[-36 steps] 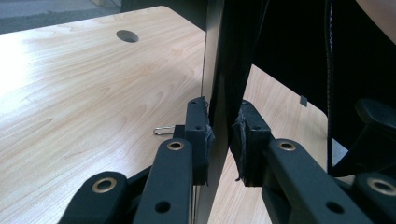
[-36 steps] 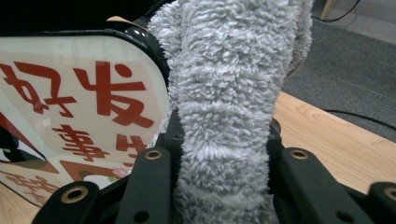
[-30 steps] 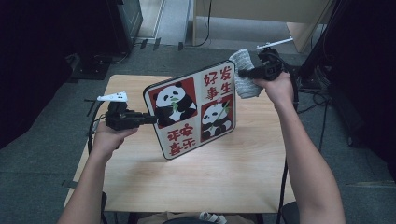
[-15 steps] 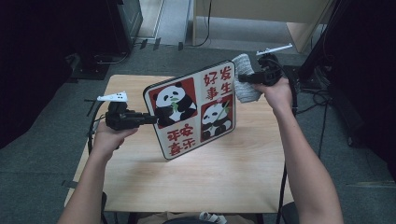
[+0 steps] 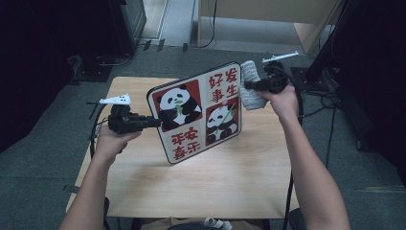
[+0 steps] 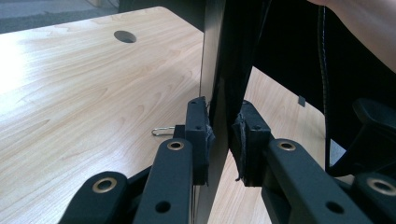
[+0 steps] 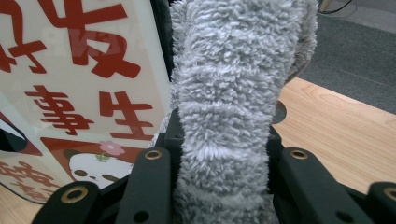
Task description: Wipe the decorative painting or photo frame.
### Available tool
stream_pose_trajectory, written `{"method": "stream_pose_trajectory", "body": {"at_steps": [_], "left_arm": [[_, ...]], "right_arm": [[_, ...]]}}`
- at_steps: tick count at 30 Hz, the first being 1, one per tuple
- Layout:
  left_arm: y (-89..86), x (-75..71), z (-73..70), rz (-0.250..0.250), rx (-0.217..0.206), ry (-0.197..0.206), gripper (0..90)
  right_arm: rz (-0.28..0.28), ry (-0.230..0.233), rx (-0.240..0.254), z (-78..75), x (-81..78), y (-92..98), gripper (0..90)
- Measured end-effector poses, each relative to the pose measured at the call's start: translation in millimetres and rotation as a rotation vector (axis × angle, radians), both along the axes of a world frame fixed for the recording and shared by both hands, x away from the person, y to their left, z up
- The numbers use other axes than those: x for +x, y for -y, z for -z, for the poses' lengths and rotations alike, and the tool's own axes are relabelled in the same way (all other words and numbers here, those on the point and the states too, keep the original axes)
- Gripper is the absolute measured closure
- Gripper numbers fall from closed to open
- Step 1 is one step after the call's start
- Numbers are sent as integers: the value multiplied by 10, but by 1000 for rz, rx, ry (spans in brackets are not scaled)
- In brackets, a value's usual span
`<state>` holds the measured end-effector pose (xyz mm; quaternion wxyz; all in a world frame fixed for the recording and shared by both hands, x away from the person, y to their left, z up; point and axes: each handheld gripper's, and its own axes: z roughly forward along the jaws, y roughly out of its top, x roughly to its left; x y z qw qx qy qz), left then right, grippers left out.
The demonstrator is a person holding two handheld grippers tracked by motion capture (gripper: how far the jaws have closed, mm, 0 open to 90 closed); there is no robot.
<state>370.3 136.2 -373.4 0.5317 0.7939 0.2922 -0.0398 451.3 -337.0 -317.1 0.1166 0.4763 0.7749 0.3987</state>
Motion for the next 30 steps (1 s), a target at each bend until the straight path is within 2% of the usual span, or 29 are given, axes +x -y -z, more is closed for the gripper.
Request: {"method": "stream_pose_trajectory", "body": {"at_steps": [18, 30], "left_arm": [[-4, -1, 8, -8, -9, -5, 778], [-7, -2, 5, -9, -5, -6, 778]], "right_arm": [[9, -33, 19, 246, -76, 45, 673], [6, -36, 3, 360, -118, 53, 673]]}}
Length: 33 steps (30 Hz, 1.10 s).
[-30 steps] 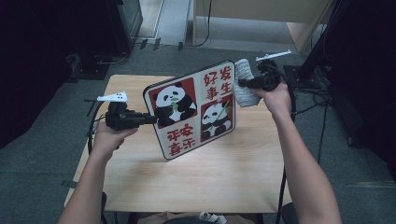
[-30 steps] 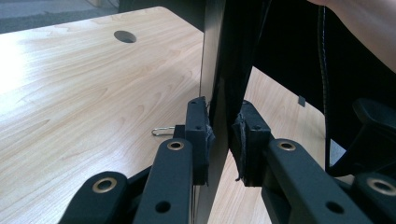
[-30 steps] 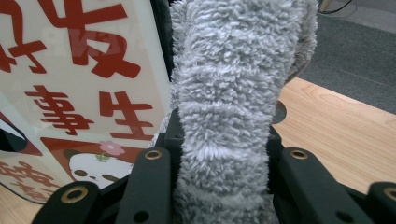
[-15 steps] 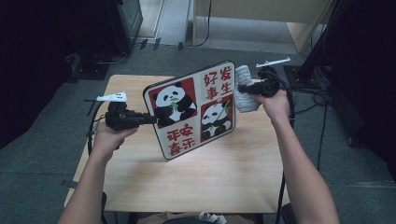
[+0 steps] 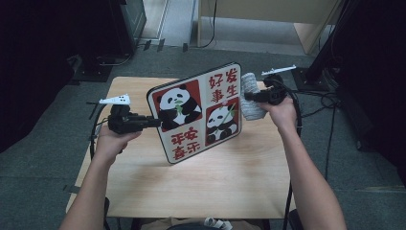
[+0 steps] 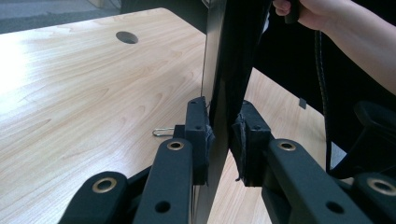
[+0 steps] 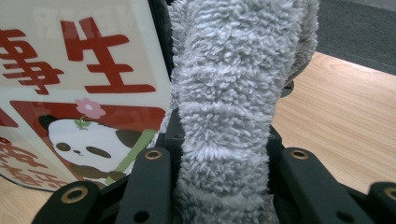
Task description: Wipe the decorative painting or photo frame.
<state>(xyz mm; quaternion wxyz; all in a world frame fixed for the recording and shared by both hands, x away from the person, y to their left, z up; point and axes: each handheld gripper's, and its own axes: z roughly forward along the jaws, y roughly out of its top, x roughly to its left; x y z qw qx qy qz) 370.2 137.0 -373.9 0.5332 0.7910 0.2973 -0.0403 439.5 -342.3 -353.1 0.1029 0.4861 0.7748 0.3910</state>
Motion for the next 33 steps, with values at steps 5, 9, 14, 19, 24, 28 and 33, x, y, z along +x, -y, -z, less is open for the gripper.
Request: {"method": "stream_pose_trajectory", "body": {"at_steps": [5, 9, 14, 19, 24, 28, 33], "left_arm": [[0, 0, 1, 0, -1, 1, 775], [2, -3, 1, -1, -2, 1, 775], [7, -9, -1, -5, 1, 10, 777], [3, -11, 2, -6, 1, 13, 778], [-2, -11, 3, -8, 3, 14, 778], [-3, -9, 2, -7, 3, 16, 778], [-2, -10, 2, -9, 3, 12, 777]], "right_arm": [[3, -7, 5, 51, -14, 9, 674], [3, -11, 4, 79, -23, 14, 673], [3, -21, 5, 142, -28, 26, 673], [6, -32, 8, 197, -42, 33, 673], [5, -34, 7, 238, -59, 36, 674], [9, -35, 12, 274, -76, 43, 674], [8, -43, 2, 333, -92, 47, 673]]}}
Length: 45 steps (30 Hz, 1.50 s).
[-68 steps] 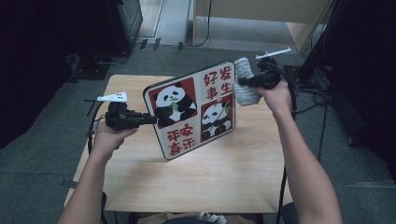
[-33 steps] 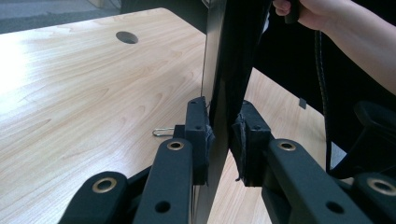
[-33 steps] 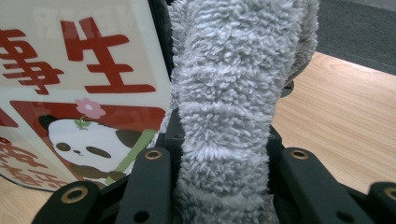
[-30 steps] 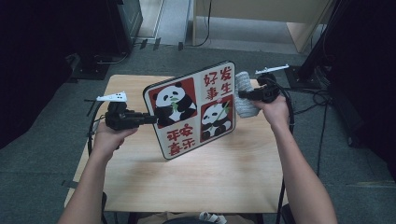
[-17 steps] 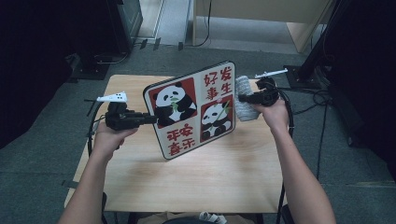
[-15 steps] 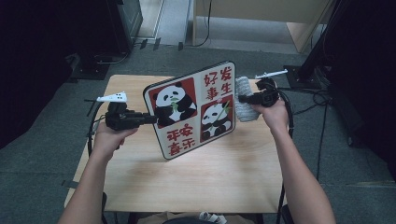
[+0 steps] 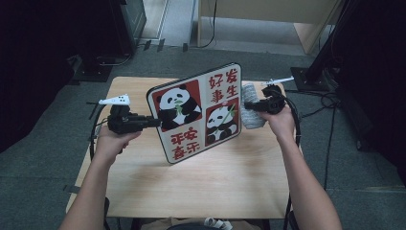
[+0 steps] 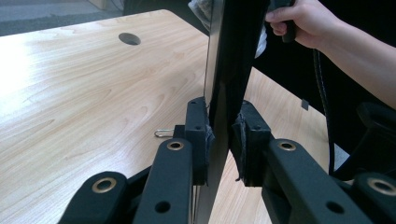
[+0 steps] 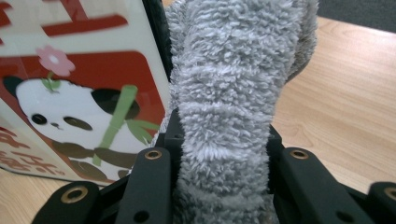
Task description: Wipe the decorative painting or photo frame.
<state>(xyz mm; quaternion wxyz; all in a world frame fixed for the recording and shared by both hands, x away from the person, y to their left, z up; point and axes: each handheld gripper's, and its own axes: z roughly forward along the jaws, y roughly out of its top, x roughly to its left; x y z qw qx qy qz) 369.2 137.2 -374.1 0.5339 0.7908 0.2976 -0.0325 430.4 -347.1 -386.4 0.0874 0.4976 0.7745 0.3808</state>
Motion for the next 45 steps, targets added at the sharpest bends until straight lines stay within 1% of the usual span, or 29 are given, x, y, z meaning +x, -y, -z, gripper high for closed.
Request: {"method": "stream_pose_trajectory", "body": {"at_steps": [4, 12, 17, 22, 28, 30, 32, 34, 36, 41, 45], "left_arm": [[2, -2, 0, 1, 1, 1, 777], [8, -4, -1, 1, 2, 4, 778], [9, -4, -2, -2, 4, 7, 778], [9, -6, -4, 1, 9, 11, 779], [11, -4, -2, 2, 11, 12, 779], [12, -6, -1, 1, 12, 14, 779], [10, -6, 0, -2, 14, 14, 779], [8, -5, 1, -3, 15, 14, 779], [9, -5, 2, -4, 15, 15, 779], [15, -6, -1, -9, 17, 10, 779], [18, -9, -4, -12, 22, 11, 778]], "right_arm": [[4, -4, 11, 66, -12, 12, 673], [15, -18, 15, 210, -46, 25, 673], [26, -37, 22, 325, -81, 42, 673], [37, -30, 32, 415, -124, 54, 672], [48, -6, 39, 490, -173, 51, 672], [44, -2, 29, 505, -187, 55, 672], [41, -9, 23, 520, -201, 61, 671], [38, -1, 17, 547, -217, 68, 671], [37, -5, 13, 583, -227, 72, 671], [42, -27, 15, 681, -220, 82, 669], [48, -30, 20, 750, -214, 101, 666]]}}
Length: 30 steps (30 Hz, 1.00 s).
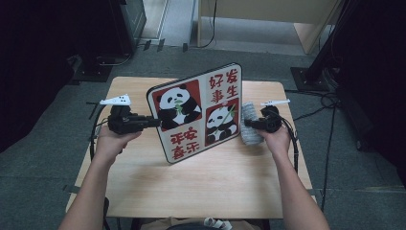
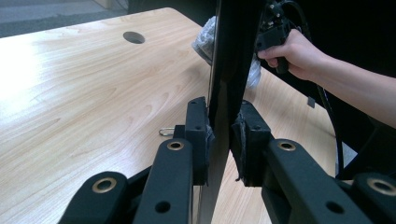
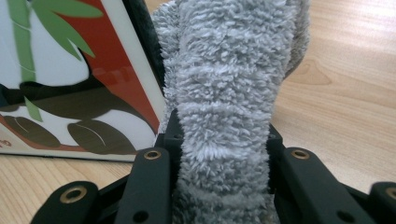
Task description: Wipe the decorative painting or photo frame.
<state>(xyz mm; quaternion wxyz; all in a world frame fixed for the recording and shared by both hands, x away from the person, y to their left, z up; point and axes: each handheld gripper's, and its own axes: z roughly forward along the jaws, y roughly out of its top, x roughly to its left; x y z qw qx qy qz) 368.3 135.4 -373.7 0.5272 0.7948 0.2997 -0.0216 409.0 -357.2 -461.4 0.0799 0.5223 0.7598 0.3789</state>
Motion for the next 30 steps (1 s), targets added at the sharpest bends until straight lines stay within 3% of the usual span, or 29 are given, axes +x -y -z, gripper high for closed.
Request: {"method": "stream_pose_trajectory", "body": {"at_steps": [3, 8, 15, 25, 30], "left_arm": [[-1, -2, -1, -1, 5, 1, 775], [-2, -2, 0, -3, 5, -1, 771], [-8, 1, 6, -7, 3, -5, 764], [-5, -6, 7, -10, 14, -1, 757], [-14, -1, 9, -9, 9, -12, 757]], "right_arm": [[-2, -2, -30, 14, 8, 14, 665], [3, 0, -39, 11, 15, 34, 665], [42, 25, -51, -32, 39, 180, 664], [103, 39, -33, -14, 82, 374, 662], [140, 49, -58, 30, 120, 438, 660]]}}
